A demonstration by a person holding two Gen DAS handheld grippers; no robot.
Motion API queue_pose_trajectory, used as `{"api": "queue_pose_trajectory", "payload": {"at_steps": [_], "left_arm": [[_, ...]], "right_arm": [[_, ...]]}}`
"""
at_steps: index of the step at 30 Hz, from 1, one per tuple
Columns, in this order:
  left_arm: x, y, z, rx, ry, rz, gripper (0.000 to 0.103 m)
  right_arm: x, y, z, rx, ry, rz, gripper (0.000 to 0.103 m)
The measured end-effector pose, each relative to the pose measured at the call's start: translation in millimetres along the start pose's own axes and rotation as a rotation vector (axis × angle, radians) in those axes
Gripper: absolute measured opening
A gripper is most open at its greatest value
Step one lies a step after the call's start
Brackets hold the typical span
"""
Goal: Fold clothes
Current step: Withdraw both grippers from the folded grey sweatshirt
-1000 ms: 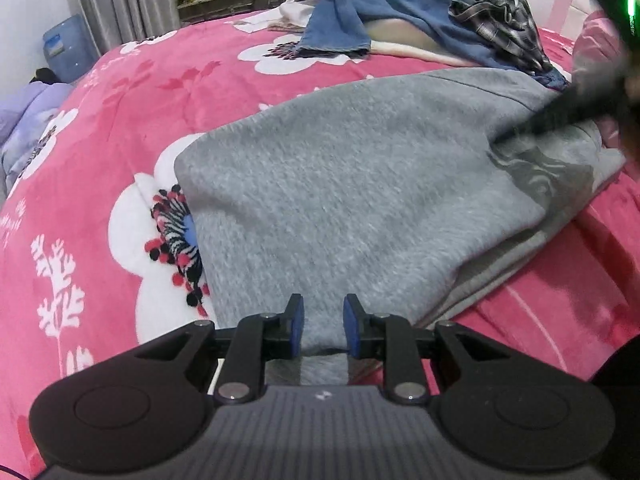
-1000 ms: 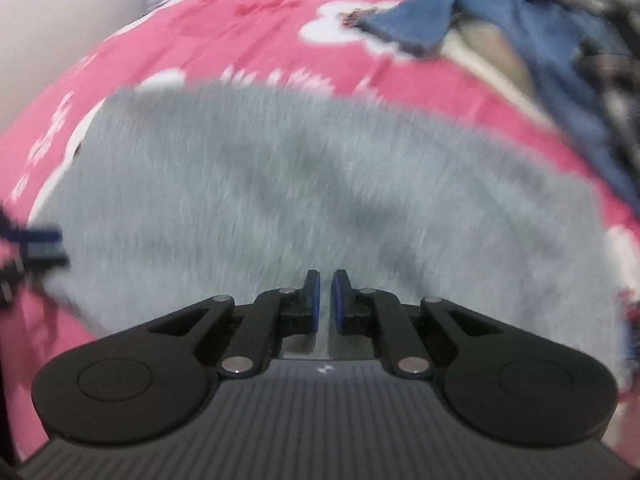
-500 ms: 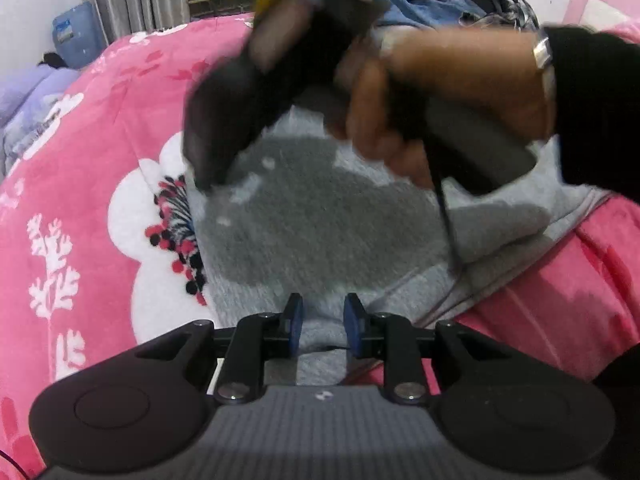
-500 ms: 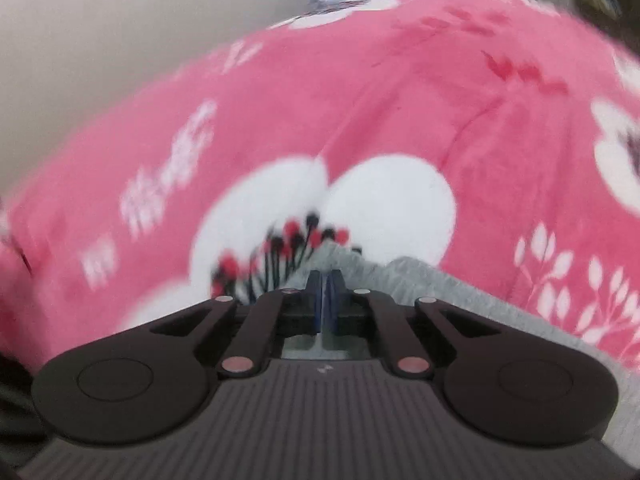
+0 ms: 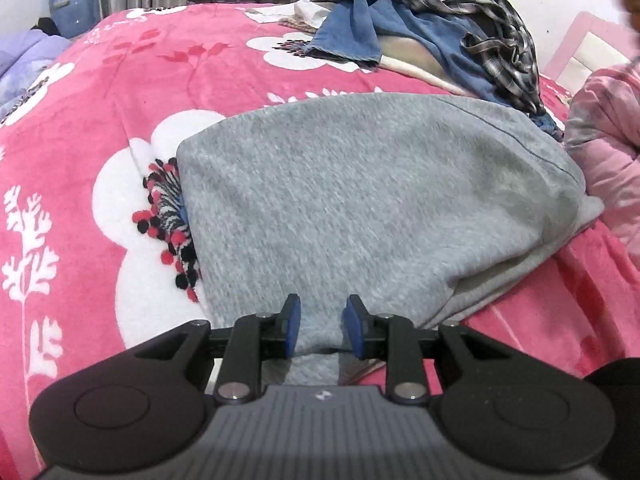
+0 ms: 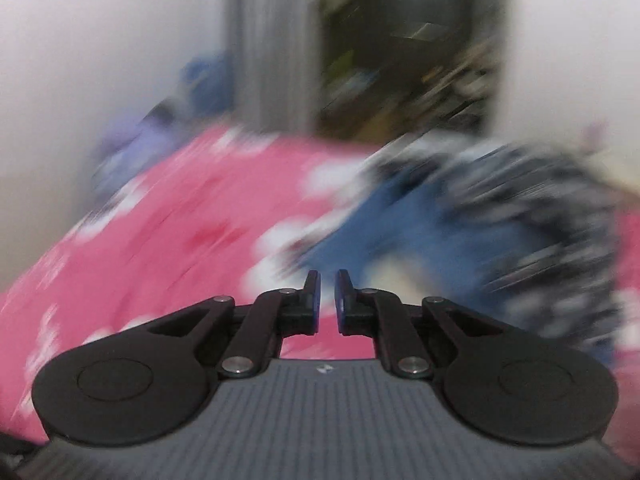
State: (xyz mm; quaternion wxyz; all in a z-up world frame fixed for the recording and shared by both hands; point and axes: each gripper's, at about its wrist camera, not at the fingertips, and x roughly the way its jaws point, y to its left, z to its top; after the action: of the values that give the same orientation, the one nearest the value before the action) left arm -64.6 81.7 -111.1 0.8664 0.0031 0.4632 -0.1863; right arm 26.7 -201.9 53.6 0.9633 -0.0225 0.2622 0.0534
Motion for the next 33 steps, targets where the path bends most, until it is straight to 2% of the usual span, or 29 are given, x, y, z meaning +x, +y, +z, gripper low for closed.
{"api": "queue_pose_trajectory", "payload": {"at_steps": [3, 5, 8, 9, 12, 15, 16, 18, 22, 24, 26, 27, 29, 31, 33], "left_arm": [[1, 2, 1, -0.017, 0.002, -0.007, 0.029], [3, 2, 3, -0.029, 0.003, -0.008, 0.029], [2, 2, 2, -0.042, 0.001, -0.005, 0.029], [2, 2, 2, -0.044, 0.001, -0.002, 0.029], [2, 0, 2, -0.048, 0.001, 0.007, 0.029], [2, -3, 2, -0.037, -0.004, 0.016, 0.029], [2, -3, 3, -0.036, -0.003, 0.018, 0.029], [3, -3, 4, -0.035, -0.001, 0.021, 0.03], [-1, 3, 6, -0.068, 0.006, -0.013, 0.033], [-9, 9, 6, -0.094, -0.003, -0.04, 0.039], [-18, 21, 7, -0.137, -0.024, -0.066, 0.05], [-23, 27, 8, -0.16, -0.035, -0.079, 0.051], [-31, 35, 11, -0.167, -0.069, -0.04, 0.052], [-36, 45, 15, -0.166, -0.097, 0.003, 0.052], [-31, 61, 21, -0.194, -0.081, 0.002, 0.053]], "right_arm": [[-48, -50, 13, 0.054, -0.05, -0.097, 0.022], [-52, -64, 5, 0.043, 0.038, -0.083, 0.027], [-24, -62, -31, -0.003, 0.248, -0.008, 0.031], [-9, -57, -53, -0.031, 0.304, -0.011, 0.031], [34, -64, -116, -0.011, 0.408, -0.03, 0.031], [74, -88, -177, 0.043, 0.486, -0.086, 0.031], [71, -89, -177, 0.054, 0.451, -0.083, 0.031], [62, -84, -163, 0.062, 0.449, -0.091, 0.033], [28, -57, -131, 0.05, 0.365, -0.001, 0.033], [11, -27, -117, -0.03, 0.315, 0.114, 0.036], [-4, 5, -109, -0.105, 0.276, 0.246, 0.047], [-9, 25, -110, -0.145, 0.27, 0.32, 0.053], [-16, 61, -117, -0.222, 0.268, 0.426, 0.054], [-17, 98, -127, -0.281, 0.292, 0.517, 0.057], [-17, 129, -131, -0.312, 0.326, 0.569, 0.06]]}}
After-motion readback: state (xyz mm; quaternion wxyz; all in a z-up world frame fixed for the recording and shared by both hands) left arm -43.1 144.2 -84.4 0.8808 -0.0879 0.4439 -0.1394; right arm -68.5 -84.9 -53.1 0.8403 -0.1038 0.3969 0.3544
